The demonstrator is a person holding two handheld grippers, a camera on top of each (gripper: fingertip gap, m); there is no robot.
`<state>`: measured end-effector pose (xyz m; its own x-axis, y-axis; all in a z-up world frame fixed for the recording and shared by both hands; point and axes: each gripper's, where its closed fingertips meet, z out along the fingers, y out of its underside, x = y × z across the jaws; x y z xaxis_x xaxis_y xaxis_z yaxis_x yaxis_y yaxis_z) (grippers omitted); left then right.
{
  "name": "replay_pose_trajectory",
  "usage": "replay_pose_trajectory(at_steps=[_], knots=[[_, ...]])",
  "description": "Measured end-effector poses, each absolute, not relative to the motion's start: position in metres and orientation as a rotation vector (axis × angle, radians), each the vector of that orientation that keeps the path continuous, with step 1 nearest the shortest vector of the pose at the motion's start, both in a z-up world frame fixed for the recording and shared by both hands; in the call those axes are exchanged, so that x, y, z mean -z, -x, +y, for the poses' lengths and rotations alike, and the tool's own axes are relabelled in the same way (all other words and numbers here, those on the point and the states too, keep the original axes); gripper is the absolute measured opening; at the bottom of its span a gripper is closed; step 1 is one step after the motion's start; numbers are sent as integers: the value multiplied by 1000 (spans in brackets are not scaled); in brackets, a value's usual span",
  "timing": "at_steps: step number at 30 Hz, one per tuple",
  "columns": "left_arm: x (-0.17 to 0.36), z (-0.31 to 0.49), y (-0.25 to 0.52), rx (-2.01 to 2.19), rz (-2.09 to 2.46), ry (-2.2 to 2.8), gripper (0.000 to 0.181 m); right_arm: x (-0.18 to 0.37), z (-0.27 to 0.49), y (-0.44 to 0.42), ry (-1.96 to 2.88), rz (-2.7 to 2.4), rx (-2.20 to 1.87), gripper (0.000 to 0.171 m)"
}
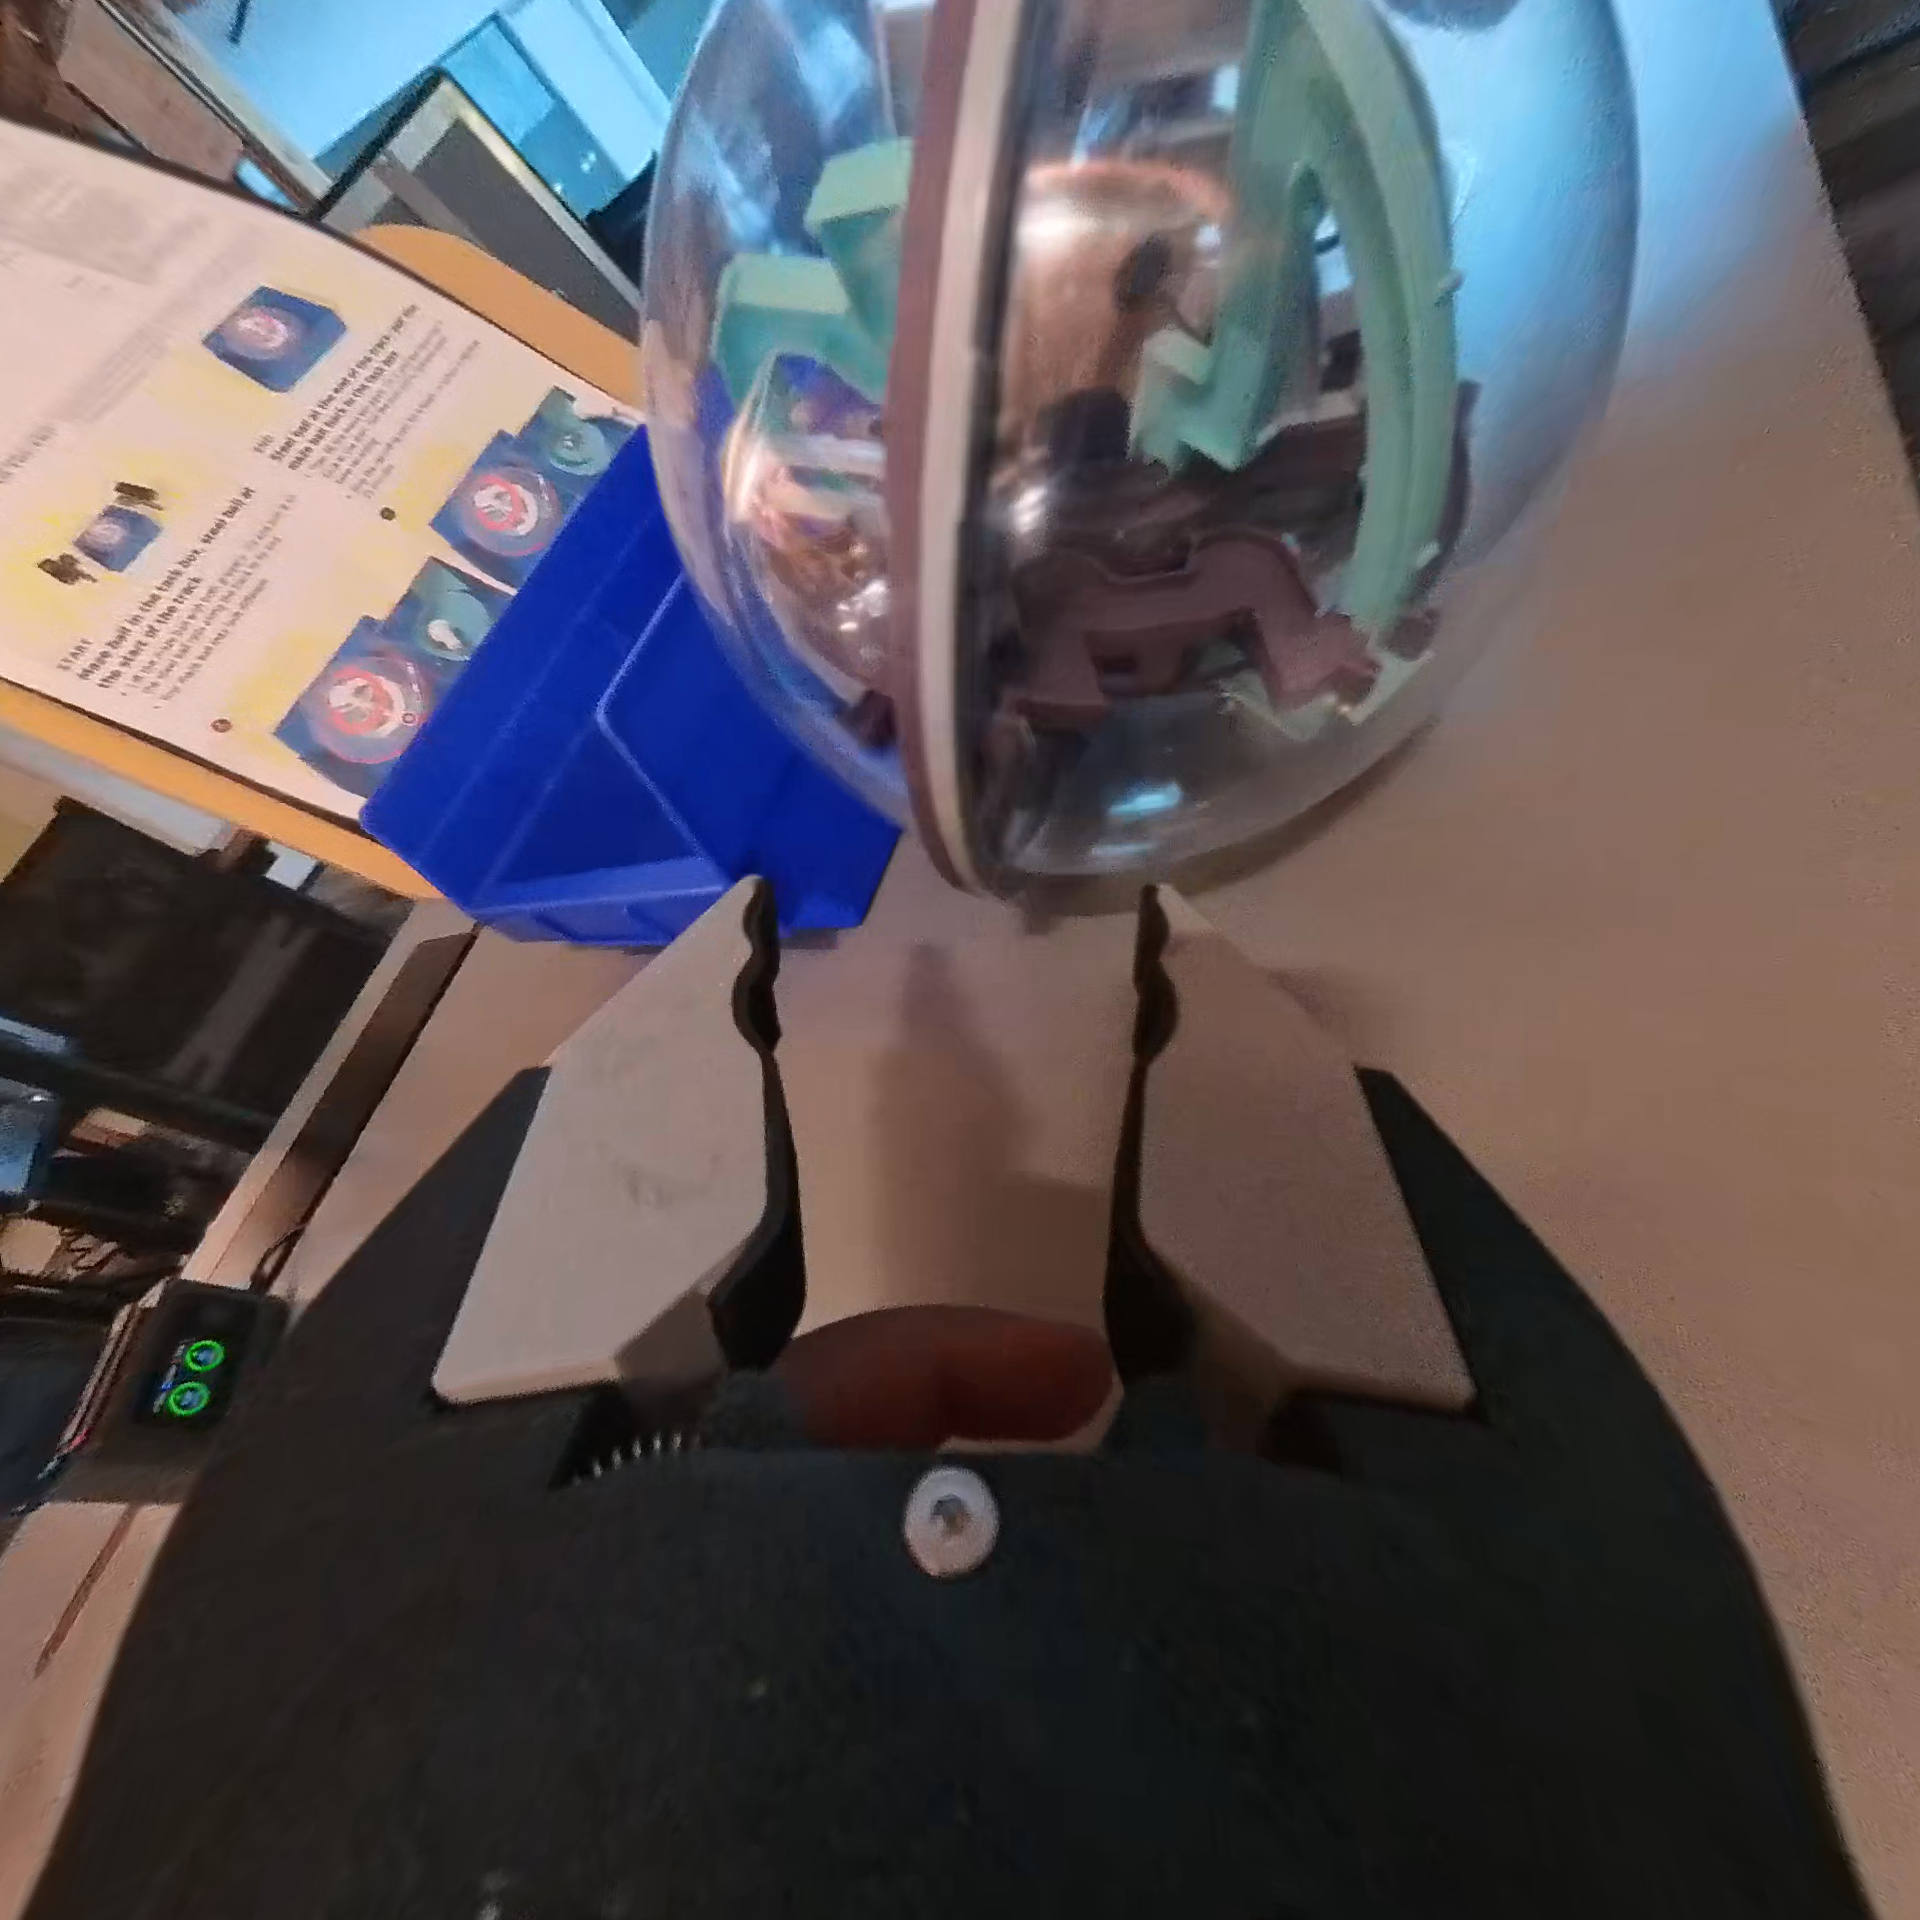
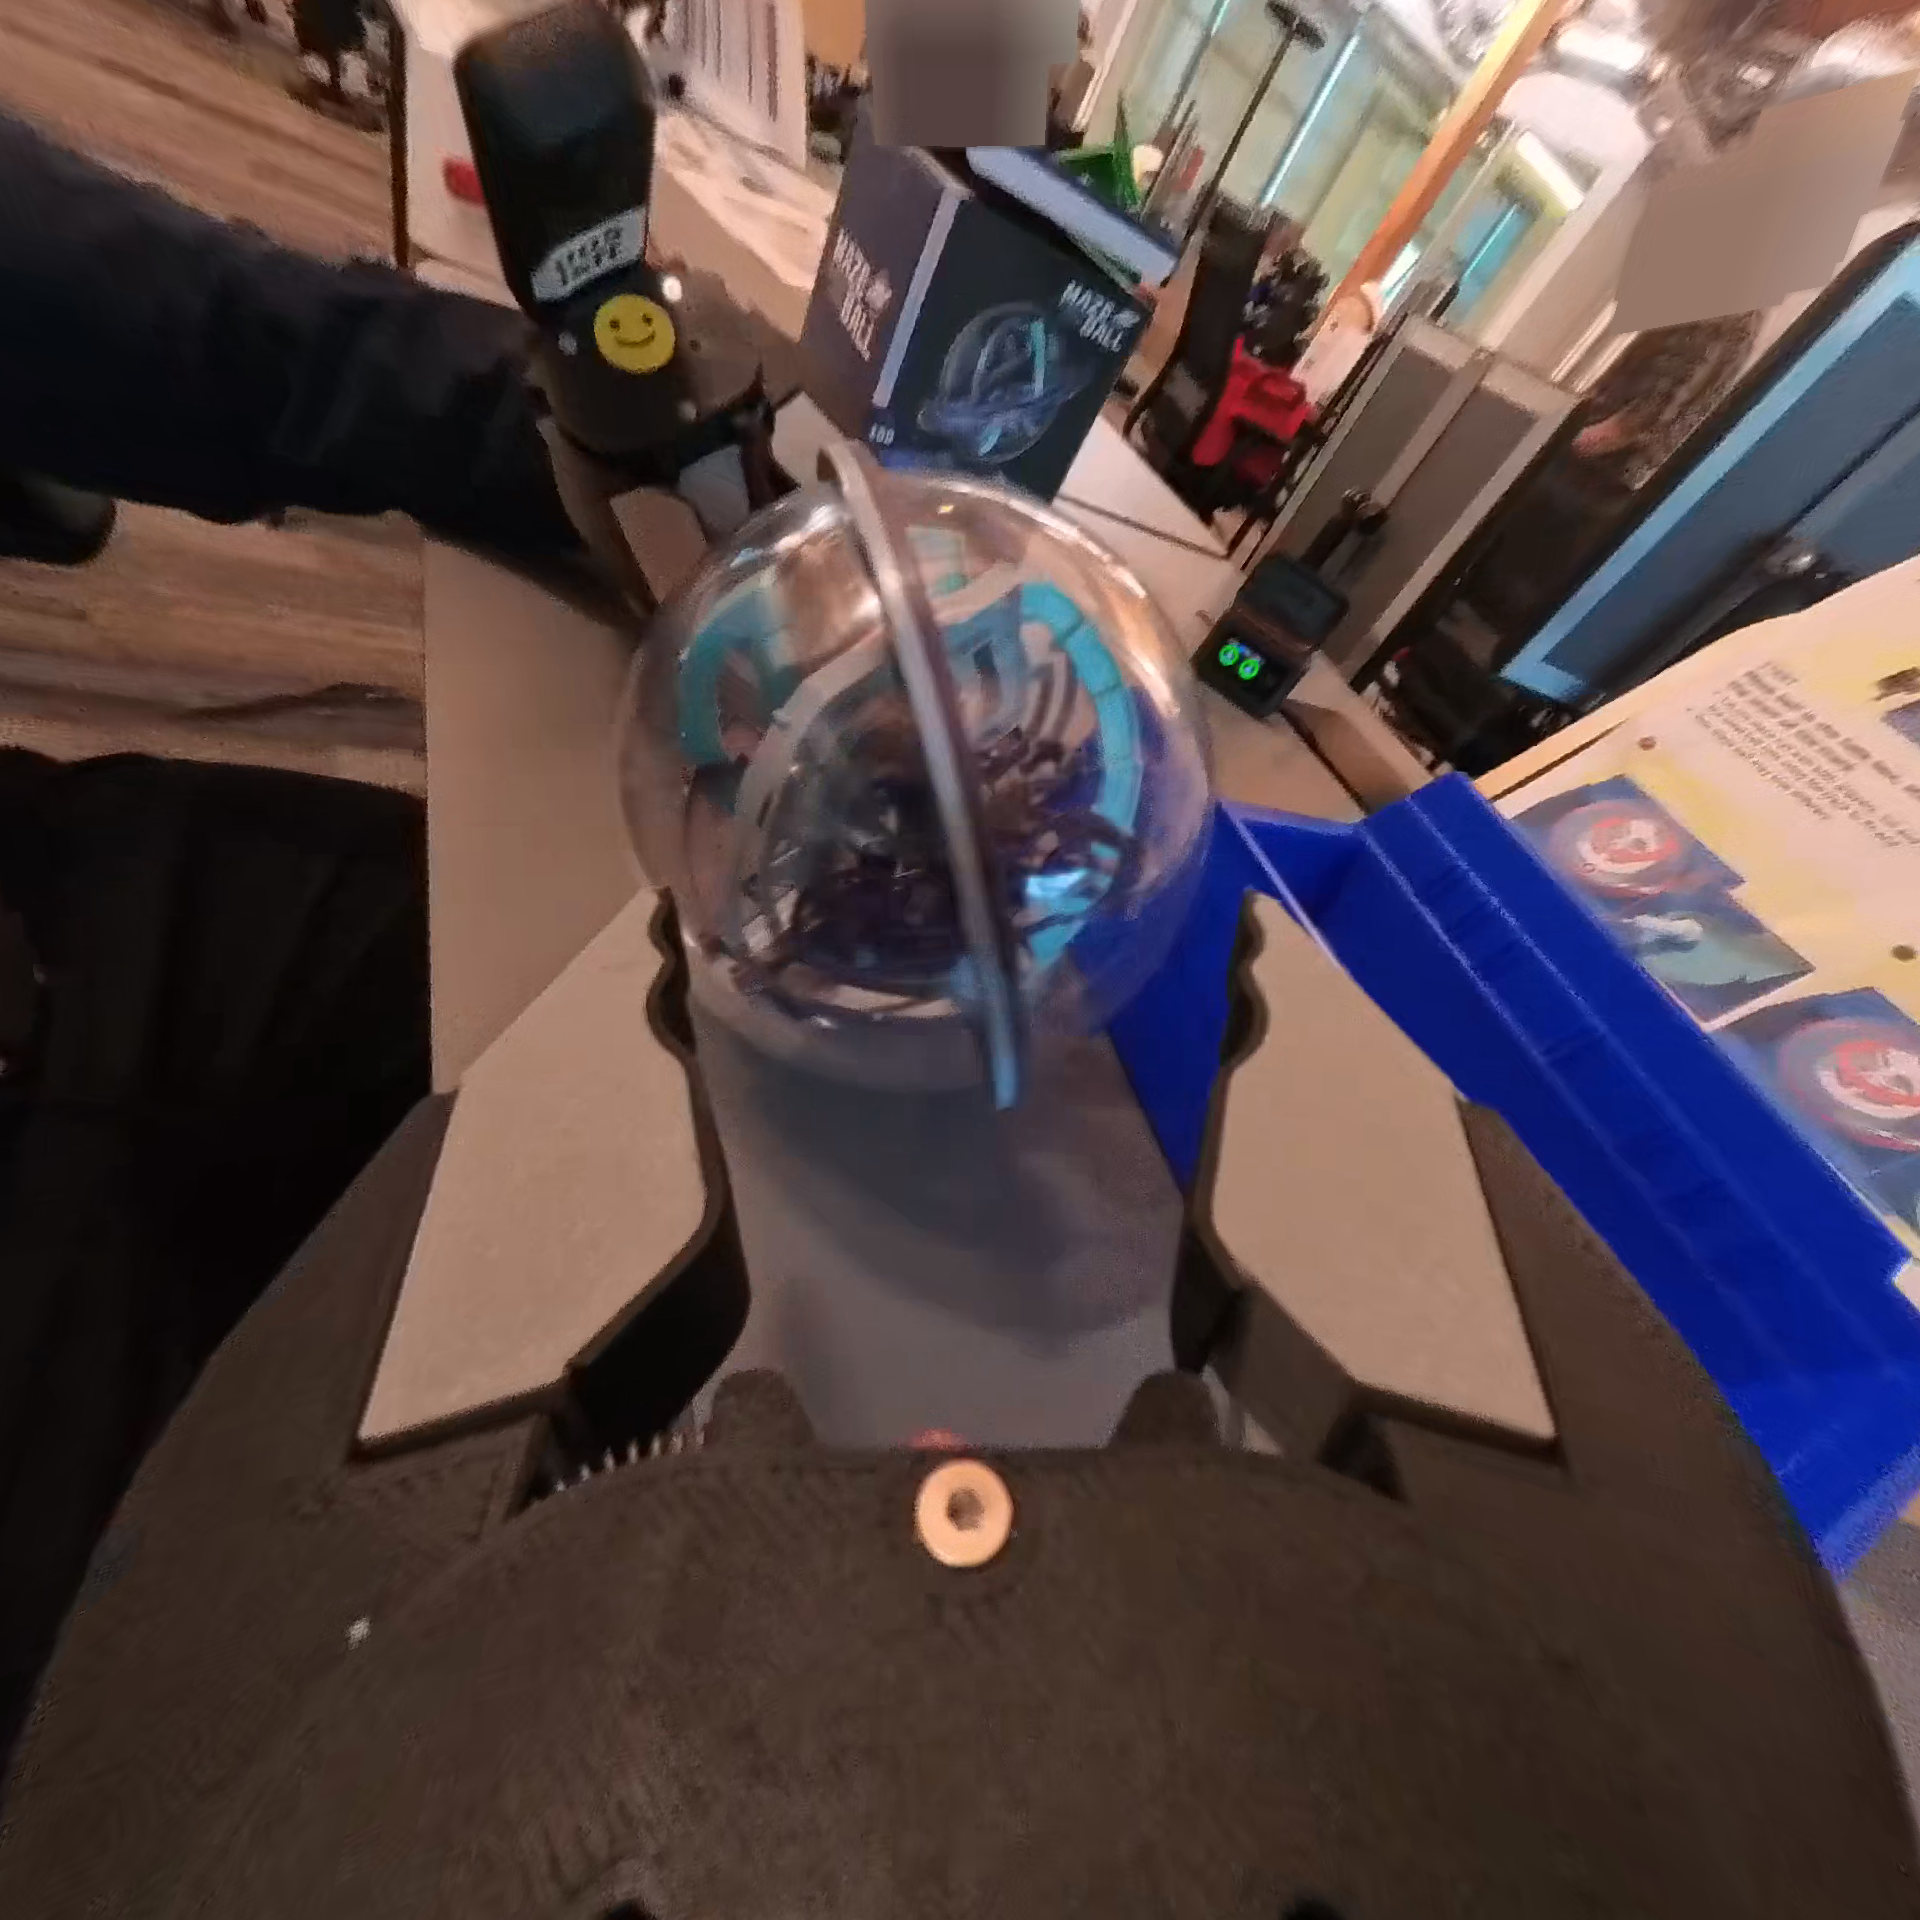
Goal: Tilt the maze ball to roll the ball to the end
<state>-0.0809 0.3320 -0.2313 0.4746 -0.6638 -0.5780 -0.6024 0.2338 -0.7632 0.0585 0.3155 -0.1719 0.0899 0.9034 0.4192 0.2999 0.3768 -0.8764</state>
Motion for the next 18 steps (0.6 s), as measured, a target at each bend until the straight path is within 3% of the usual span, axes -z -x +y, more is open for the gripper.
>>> replay_pose_trajectory(at_steps=[2,4,8,13,18], knots=[[233,337,83,61,1199,1443,72,168,315,-58,1131,-1443,-686,104],[235,343,83,20,1213,1427,75,178,312,-53,1139,-1504,-705,96],[246,345,72,-56,1332,1359,86,197,318,-39,1111,-1564,-620,110],[244,355,63,-95,1321,1322,82,206,328,-27,1214,-1514,-667,124],[233,346,60,-15,1283,1282,81,204,331,-30,1361,-1464,-897,124]])
